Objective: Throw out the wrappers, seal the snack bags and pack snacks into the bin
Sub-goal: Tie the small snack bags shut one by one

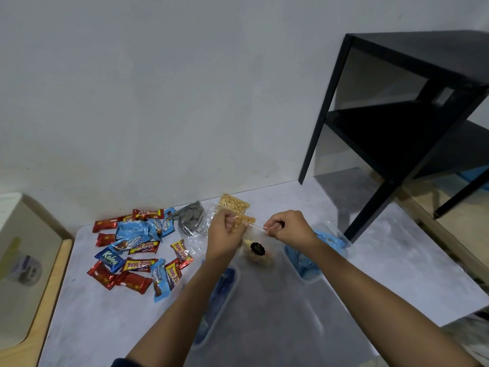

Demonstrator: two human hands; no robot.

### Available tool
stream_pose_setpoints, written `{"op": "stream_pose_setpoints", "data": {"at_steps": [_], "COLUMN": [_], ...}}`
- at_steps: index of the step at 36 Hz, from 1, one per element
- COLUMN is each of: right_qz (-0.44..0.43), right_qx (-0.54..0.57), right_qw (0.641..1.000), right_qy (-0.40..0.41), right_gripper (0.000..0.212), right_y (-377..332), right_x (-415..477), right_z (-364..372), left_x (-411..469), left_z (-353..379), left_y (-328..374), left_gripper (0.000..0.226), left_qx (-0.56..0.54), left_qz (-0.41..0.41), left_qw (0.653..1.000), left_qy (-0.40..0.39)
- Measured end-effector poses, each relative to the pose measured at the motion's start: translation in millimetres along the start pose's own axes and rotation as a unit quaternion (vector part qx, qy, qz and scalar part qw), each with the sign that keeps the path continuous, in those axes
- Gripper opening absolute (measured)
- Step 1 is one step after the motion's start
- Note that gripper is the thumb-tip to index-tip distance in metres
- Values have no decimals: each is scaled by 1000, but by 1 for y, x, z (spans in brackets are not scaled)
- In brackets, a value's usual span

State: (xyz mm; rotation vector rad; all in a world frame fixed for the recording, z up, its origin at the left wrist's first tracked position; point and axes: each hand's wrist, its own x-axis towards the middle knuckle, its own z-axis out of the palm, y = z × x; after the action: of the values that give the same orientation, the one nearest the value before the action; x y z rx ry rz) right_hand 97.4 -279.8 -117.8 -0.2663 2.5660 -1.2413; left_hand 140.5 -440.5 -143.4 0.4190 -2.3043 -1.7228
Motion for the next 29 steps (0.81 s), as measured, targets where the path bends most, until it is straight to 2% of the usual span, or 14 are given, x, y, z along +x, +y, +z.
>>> {"op": "stream_pose_setpoints", "data": {"at_steps": [3, 8, 16, 23, 29], "right_qz": [-7, -32, -42, -3, 37], "right_qx": [-1, 13, 62, 67, 76], "right_qw": [1000, 999, 996, 995, 994], "right_qy": [8, -9, -54, -68, -74], "right_gripper": [15, 15, 19, 14, 7], "right_y": [3, 5, 7, 1, -2], "right_x": [-2, -6, -11, -9, -4], "right_z": [4, 6, 3, 5, 6], "left_x": [-11, -18, -11, -10, -5], "left_z": [6, 15, 10, 6, 0], "left_y": [-4, -9, -8, -14, -13], "left_gripper": [13, 32, 9, 10, 8], "left_qx": [-27, -45, -156, -197, -173], "left_qz": [-29, -71, -145, -163, -144], "left_qw": [999, 995, 970, 957, 959], "left_qy": [-16, -49, -114, -136, -175]}}
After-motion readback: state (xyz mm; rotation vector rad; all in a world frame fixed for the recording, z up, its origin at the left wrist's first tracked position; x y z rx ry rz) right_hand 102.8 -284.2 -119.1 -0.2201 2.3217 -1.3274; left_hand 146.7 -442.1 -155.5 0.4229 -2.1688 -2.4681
